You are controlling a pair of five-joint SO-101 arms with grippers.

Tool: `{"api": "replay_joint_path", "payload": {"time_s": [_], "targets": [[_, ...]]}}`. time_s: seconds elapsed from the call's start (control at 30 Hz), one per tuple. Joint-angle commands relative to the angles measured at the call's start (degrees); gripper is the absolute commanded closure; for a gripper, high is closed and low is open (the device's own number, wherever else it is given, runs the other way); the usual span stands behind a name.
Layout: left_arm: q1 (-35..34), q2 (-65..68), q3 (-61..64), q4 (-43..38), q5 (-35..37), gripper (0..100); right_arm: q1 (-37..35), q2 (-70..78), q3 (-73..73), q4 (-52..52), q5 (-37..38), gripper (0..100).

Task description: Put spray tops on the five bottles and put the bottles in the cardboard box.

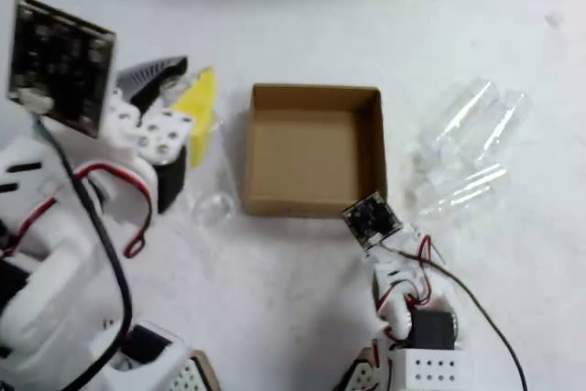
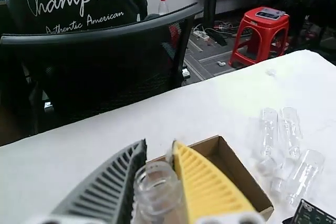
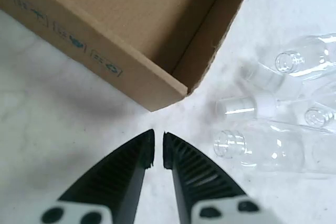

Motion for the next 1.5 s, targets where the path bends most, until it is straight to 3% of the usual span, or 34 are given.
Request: {"api": "replay_joint_path", "payload": {"time_s": [0.0,0.37,0.73,1.03,1.27,1.47], "targets": [[0.57,-7.43,16.97,-12.48,-1.41,98,-0.04,-0.04,0.44,-0.84,0.70,98.3],[1.10,-26.86,66.46,-59.52,-1.32,98,-0.04,-0.04,0.44,-0.84,0.70,98.3],[0.57,-14.46,83.60,-96.97,-1.32,98,-0.04,-0.04,0.44,-1.19,0.70,98.3],[0.75,5.76,83.78,-113.23,-2.11,98,-0.04,-0.04,0.44,-1.27,0.70,98.3],[1.45,22.20,80.44,-125.45,-12.40,98,-0.04,-0.13,0.44,-1.36,0.70,98.3],[-0.22,32.75,74.11,-128.26,-11.87,98,-0.04,-0.13,0.44,-1.36,0.70,98.3]]}}
